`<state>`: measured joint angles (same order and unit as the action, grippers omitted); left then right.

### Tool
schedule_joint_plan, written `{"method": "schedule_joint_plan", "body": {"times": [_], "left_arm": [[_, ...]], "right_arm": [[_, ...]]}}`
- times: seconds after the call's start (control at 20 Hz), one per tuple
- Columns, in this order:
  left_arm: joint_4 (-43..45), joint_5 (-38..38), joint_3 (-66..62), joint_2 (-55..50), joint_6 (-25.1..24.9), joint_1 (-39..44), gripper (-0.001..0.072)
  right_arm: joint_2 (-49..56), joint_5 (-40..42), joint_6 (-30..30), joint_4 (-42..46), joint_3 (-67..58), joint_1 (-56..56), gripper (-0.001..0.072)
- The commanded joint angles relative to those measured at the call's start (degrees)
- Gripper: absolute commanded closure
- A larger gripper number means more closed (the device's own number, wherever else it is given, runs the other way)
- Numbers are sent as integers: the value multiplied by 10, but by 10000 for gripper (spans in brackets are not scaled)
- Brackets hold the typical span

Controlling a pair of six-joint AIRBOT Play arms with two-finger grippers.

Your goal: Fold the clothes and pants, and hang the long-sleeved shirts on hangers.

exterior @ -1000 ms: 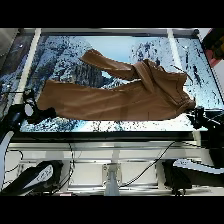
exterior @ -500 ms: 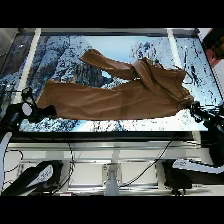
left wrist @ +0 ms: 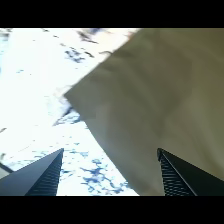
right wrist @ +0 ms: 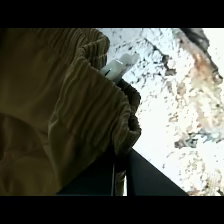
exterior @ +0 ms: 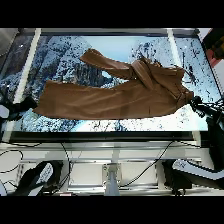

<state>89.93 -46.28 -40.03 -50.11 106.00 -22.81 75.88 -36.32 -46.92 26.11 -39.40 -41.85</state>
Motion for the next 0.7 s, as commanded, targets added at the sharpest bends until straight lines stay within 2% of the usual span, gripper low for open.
{"method": "schedule_joint_plan", "body": {"times": [0.0,0.05,0.2,0.3,0.4,0.5,0.55,0.6,0.65], "left_arm": [[-14,0,20,-11,20,-72,69],[-37,0,29,-25,19,-84,68],[-125,27,38,-85,-43,-91,68],[-209,72,38,-133,-80,-91,68],[-272,126,38,-176,-82,-91,68],[-319,164,38,-207,-108,-91,70],[-330,174,38,-218,-111,-90,110],[-331,179,38,-228,-111,-90,194],[-332,187,38,-236,-111,-89,238]], "right_arm": [[-9,-23,1,33,-1,1,683],[-9,-26,1,41,-1,1,684],[-9,-27,1,44,-1,1,684],[-9,-27,1,44,-1,1,683],[-9,-27,1,44,-1,1,683],[-9,-27,1,44,-1,1,683],[-9,-27,1,44,-1,1,683],[-9,-27,1,44,-1,1,683],[-9,-27,1,44,-1,1,684]]}}
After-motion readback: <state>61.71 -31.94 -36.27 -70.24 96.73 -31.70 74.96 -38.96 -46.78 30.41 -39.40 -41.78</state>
